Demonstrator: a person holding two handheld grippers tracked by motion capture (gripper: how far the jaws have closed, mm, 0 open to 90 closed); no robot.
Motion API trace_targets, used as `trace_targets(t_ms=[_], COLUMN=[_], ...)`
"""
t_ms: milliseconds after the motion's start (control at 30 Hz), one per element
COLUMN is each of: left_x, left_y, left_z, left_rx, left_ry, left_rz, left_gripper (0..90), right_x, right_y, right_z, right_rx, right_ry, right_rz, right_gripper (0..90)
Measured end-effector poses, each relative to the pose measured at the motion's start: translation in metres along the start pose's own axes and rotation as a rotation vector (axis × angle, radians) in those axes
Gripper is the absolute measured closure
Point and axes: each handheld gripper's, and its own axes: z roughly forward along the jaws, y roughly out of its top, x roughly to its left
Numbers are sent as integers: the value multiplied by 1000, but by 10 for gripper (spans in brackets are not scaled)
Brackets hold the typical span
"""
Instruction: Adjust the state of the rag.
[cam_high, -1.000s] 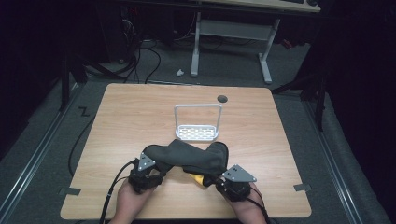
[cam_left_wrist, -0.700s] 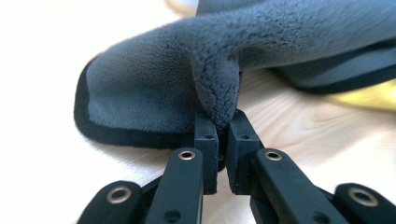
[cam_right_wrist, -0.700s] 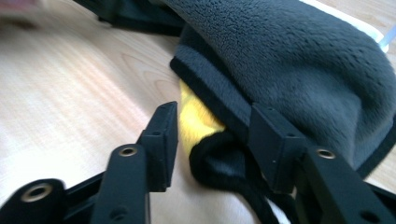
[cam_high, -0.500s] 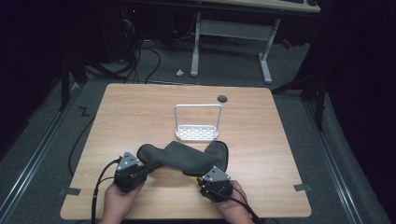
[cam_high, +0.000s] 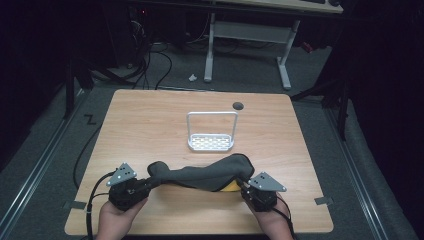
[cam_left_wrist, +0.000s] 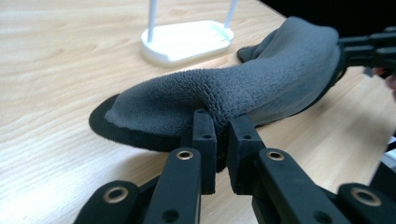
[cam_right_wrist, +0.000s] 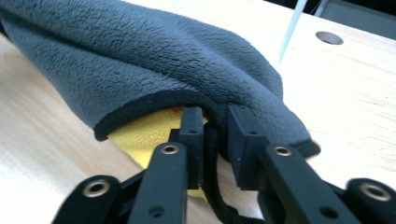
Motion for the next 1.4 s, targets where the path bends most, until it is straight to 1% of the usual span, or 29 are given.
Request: trace_targets(t_ms=[67,133,167,200,267,333,400,467,500,567,600,633,700,733,767,800,833,867,900,933,967,1000,1033,1067,1100,1167,1267,1333,1400], left_x=[14,27,33,38,40,34,27,14,8,-5,-10,-19,-30,-36,-40,-47,-53,-58,-62,-63,-64,-63,-61,-57,-53,-45,-35,-30,-24], left_y=[-8,-17,-22,-25,-28,-28,-27,-26,-26,-25,-25,-26,-29,-30,-31,-32,-34,-35,-38,-39,-42,-42,-41,-40,-39,-35,-27,-23,-19], left_z=[8,16,20,23,25,21,17,15,14,18,21,28,42,54,61,71,77,83,89,92,93,92,91,88,86,78,61,50,38], left_rx=[48,83,105,122,125,95,71,56,52,35,39,49,75,107,133,160,173,190,208,219,207,200,199,193,188,159,96,60,24], left_ry=[4,25,50,67,104,136,122,128,114,57,40,14,-13,-24,-28,-23,-17,-1,26,40,58,71,72,61,54,42,11,-4,-31], left_rz=[-53,-90,-106,-116,-111,-91,-75,-37,-26,-3,12,43,89,120,140,182,225,267,300,314,331,327,313,283,267,227,156,125,87], left_gripper=[812,750,700,680,634,585,565,557,552,546,531,513,479,464,458,434,419,411,412,412,469,539,632,717,829,842,846,847,848], right_x=[-1,0,1,2,4,3,2,0,-1,-1,-1,-1,0,0,0,0,0,1,2,2,3,4,5,5,6,6,6,7,8], right_y=[-1,-4,-5,-7,-10,-11,-11,-12,-12,-12,-12,-12,-13,-13,-13,-13,-13,-12,-12,-12,-13,-13,-13,-13,-13,-13,-14,-15,-16], right_z=[7,18,21,26,33,34,33,33,34,35,36,36,38,38,39,39,39,38,37,37,37,37,37,37,38,39,42,44,45], right_rx=[19,58,72,91,120,123,120,117,114,115,115,113,116,119,120,120,122,117,115,115,116,117,119,118,121,122,133,148,158], right_ry=[7,12,13,11,15,15,13,19,19,22,26,28,36,37,38,38,38,40,41,41,43,43,44,45,45,45,52,55,58], right_rz=[10,-2,-9,-15,-19,-4,9,22,20,26,31,33,33,27,17,14,11,10,11,11,11,11,8,6,2,1,6,7,2], right_gripper=[713,692,671,639,603,590,577,573,573,574,574,575,576,576,576,576,576,576,576,576,576,576,574,573,567,561,524,494,484])
